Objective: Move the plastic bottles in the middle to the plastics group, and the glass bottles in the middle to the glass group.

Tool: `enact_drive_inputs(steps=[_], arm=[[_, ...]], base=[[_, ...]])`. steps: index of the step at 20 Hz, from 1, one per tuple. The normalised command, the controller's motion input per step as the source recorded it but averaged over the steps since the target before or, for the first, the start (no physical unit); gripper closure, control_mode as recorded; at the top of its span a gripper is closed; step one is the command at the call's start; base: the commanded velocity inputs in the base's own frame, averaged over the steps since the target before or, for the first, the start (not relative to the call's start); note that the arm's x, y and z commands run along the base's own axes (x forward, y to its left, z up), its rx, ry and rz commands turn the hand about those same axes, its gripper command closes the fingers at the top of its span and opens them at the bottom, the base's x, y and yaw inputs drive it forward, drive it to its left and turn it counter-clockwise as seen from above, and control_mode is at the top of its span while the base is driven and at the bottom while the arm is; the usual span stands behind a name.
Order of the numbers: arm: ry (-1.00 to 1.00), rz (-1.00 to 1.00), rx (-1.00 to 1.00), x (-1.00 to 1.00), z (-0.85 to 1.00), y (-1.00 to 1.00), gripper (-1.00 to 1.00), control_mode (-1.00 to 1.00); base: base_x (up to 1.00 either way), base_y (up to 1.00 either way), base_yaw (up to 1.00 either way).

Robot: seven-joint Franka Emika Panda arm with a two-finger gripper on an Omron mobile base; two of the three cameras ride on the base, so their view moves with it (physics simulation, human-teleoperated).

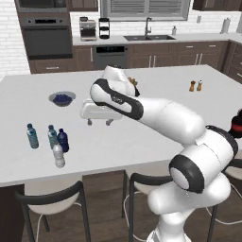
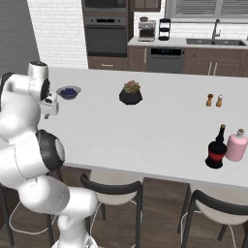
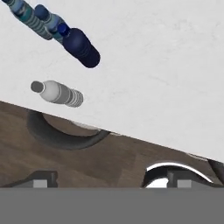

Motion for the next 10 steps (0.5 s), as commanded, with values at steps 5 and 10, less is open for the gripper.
enact_drive_inputs(steps=[5, 10], arm=[[0.06, 0.0, -0.08, -0.44, 0.18, -0.92, -1.0, -1.0], [0.03, 0.0, -0.08, -0.63, 0.1, -0.86, -1.0, -1.0]], base=[[0.0, 0.0, 0.0], [0.0, 0.0, 0.0]])
